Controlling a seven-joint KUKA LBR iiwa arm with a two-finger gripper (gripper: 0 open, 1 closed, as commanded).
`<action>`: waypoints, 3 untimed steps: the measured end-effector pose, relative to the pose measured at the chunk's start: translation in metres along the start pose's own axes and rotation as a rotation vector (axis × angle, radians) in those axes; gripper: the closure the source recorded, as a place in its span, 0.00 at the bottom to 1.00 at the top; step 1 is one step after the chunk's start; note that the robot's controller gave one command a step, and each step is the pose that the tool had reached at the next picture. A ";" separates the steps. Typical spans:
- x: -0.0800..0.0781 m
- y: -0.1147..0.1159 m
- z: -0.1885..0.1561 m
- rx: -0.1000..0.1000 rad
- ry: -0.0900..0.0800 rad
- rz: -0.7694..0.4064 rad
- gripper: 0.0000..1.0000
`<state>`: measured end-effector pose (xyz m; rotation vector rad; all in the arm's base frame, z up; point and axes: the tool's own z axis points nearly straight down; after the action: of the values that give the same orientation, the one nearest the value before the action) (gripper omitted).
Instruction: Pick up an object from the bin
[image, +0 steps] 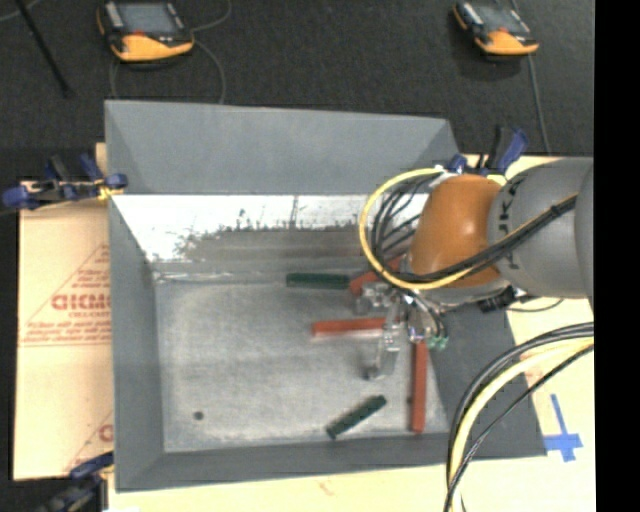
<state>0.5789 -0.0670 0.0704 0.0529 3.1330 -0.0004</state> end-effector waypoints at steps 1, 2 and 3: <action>-0.002 0.000 -0.001 0.000 -0.001 0.001 0.00; -0.002 0.000 -0.001 0.000 -0.001 0.002 1.00; -0.004 0.000 -0.016 -0.001 0.000 0.003 1.00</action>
Offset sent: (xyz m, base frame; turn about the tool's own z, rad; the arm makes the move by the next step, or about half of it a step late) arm 0.0000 0.0000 0.0000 0.0000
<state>0.5825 -0.0675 0.0863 0.0574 3.1332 0.0008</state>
